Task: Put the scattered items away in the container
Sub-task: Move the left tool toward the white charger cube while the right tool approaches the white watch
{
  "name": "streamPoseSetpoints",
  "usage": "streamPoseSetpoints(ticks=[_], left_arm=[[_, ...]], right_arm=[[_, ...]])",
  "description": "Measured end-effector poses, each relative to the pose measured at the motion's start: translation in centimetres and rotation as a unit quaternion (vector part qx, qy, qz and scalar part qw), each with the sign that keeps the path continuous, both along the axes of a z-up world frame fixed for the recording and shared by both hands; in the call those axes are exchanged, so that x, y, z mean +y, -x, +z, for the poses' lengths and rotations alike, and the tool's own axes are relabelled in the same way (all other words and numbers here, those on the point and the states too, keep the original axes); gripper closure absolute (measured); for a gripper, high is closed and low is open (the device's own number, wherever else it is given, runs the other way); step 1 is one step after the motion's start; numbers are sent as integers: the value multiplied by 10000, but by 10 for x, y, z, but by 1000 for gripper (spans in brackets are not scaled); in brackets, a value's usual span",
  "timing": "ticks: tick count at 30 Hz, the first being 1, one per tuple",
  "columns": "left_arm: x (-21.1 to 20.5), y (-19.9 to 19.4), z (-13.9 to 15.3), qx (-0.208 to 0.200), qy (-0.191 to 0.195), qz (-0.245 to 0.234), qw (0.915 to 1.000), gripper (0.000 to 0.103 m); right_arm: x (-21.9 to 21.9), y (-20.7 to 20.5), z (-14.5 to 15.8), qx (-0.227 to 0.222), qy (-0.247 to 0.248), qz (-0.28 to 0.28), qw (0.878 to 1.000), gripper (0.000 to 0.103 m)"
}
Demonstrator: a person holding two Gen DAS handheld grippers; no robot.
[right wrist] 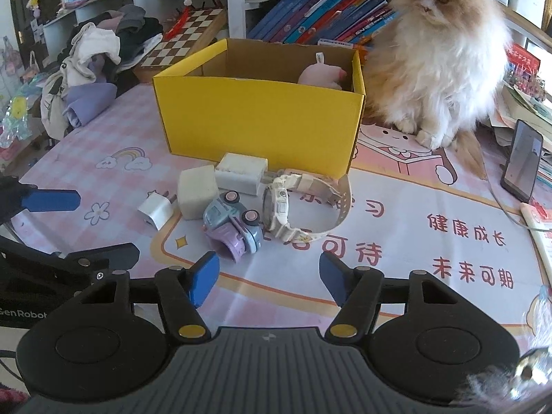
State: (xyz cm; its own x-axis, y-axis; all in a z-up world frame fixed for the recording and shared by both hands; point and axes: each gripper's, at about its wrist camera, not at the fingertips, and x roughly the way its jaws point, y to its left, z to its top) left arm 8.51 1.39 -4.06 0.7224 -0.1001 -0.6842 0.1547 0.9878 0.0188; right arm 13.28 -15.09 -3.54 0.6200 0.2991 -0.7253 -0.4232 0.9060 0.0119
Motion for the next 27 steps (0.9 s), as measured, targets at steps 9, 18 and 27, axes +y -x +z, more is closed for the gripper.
streamPoseSetpoints(ticks=[9,18,27], left_arm=[[-4,-6,-4,134,40,-104,9998,14],[-4,-16,-6,194,11,-23,9998,14],[-5,-23,-7,193,45,-38,9998,15]], right_arm=[[-2,-7,-3,125,10,15,9999,40],[-4,-16,-2,132,-104,44,9998,40],[-8,-24,-3,180,-119,-18,9998,45]])
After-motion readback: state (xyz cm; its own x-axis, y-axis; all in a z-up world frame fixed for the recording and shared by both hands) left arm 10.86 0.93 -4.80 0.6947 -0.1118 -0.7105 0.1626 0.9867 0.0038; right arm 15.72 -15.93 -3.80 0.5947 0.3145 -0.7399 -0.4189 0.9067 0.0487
